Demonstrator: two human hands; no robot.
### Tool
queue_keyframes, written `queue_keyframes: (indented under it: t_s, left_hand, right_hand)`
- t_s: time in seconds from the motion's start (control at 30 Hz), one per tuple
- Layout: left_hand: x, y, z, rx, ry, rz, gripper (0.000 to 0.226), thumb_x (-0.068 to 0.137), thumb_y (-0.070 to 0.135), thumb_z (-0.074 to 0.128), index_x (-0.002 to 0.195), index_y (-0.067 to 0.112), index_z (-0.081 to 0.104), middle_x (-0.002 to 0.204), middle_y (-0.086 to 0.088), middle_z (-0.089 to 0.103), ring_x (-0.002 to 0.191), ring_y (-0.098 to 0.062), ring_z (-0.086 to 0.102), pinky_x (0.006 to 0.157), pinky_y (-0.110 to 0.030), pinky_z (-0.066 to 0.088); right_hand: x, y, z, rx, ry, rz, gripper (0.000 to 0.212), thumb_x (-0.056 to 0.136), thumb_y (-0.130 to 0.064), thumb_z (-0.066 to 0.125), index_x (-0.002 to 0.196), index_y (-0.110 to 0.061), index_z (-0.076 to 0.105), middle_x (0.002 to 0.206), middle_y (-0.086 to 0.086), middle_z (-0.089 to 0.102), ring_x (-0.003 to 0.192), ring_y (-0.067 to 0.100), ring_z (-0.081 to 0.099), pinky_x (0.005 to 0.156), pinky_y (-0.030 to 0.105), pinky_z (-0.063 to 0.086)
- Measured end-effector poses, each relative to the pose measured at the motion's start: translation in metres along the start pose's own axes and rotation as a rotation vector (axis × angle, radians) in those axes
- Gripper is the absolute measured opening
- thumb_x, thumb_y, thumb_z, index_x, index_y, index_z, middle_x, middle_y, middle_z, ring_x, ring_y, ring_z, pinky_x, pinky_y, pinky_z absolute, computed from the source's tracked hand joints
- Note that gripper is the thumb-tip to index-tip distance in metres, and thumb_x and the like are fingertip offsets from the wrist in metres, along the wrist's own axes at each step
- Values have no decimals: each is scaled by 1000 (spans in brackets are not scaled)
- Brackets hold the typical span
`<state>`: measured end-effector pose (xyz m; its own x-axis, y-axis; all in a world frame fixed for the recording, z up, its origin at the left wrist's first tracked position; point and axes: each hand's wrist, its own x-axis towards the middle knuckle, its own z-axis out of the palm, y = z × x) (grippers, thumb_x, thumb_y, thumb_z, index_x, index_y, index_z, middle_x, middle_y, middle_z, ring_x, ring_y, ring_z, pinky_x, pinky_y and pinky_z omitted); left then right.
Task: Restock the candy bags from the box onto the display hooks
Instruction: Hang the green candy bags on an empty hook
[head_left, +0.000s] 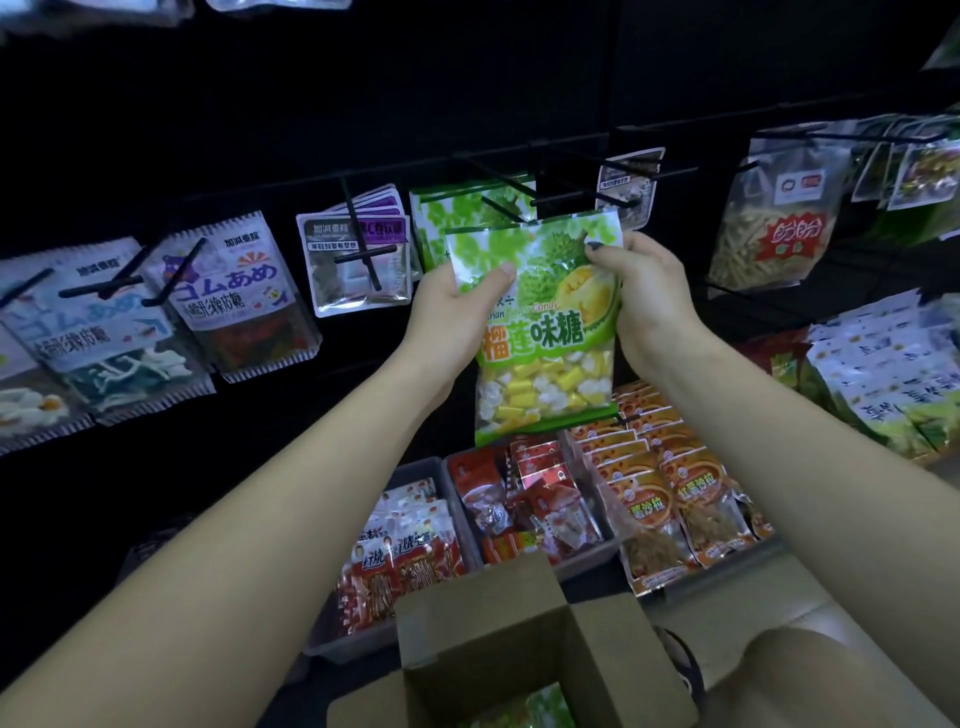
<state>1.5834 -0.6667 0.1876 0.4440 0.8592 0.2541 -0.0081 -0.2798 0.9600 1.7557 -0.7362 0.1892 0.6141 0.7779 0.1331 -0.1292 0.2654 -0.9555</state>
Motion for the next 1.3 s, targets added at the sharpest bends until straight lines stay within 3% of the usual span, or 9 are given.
queue_keyframes:
  t_s: [0.17, 0.27, 0.43, 0.57, 0.67, 0.83, 1.1, 1.23, 1.3]
  left_hand:
    - [11, 7, 2, -12, 19, -43, 18, 99, 35, 69, 112, 22, 69, 119, 4, 75, 116, -19, 69, 108, -49, 51]
    - [15, 8, 3, 5, 24, -65, 26, 99, 36, 69, 119, 19, 67, 124, 4, 73, 121, -19, 65, 112, -50, 47]
    - [22, 7, 4, -4, 35, -87, 33, 99, 36, 68, 125, 16, 65, 126, 3, 71, 122, -18, 63, 106, -41, 48]
    - [31, 1, 3, 2, 47, -110, 24, 100, 35, 67, 118, 20, 65, 124, 3, 71, 118, -17, 64, 95, -34, 48]
    - [38, -7, 2, 2, 73, -120, 14, 101, 33, 67, 108, 21, 67, 115, 3, 75, 105, -14, 71, 83, -30, 56]
    - [61, -17, -3, 41, 144, -118, 21, 98, 37, 69, 107, 18, 71, 113, 3, 76, 108, -17, 70, 99, -41, 55]
    - [102, -44, -6, 101, 336, -82, 92, 59, 74, 65, 117, 3, 65, 122, -16, 71, 112, -34, 69, 98, -53, 56]
    - [103, -39, -6, 219, 371, -75, 65, 76, 62, 64, 104, 3, 63, 113, -10, 69, 98, -29, 67, 86, -44, 54]
    - [100, -40, -7, 271, 359, -56, 53, 89, 50, 67, 113, 3, 63, 110, -6, 68, 94, -23, 63, 81, -38, 51]
  right_hand:
    - [7, -7, 3, -16, 18, 27, 18, 96, -6, 63, 80, -15, 61, 77, 5, 66, 70, 22, 65, 62, 29, 53]
    - [13, -6, 3, -35, 16, 48, 17, 95, -8, 63, 81, -16, 59, 81, 6, 65, 79, 26, 64, 72, 36, 52]
    - [22, -4, 4, -55, 17, 54, 14, 95, -9, 65, 85, -15, 58, 88, 11, 63, 81, 27, 62, 73, 37, 50]
    - [32, -1, 6, -87, 13, 64, 18, 97, -8, 64, 81, -15, 60, 76, 5, 66, 64, 20, 66, 56, 25, 54]
    - [43, 5, 10, -114, -6, 78, 16, 96, -9, 65, 82, -15, 61, 82, 8, 69, 72, 23, 69, 65, 31, 56]
    - [69, 11, 21, -196, -43, 58, 23, 94, -15, 66, 76, -21, 54, 89, 12, 61, 81, 24, 62, 72, 31, 47]
    - [110, 27, 42, -206, -34, 53, 27, 93, -17, 67, 70, -22, 54, 77, 8, 61, 77, 23, 60, 69, 31, 45]
    - [119, 33, 50, -149, -28, 86, 15, 98, -18, 67, 83, -20, 64, 76, 0, 70, 66, 16, 67, 58, 25, 50]
    - [119, 40, 50, -192, -12, 88, 19, 95, -29, 69, 83, -19, 59, 82, 3, 66, 72, 18, 63, 65, 29, 49]
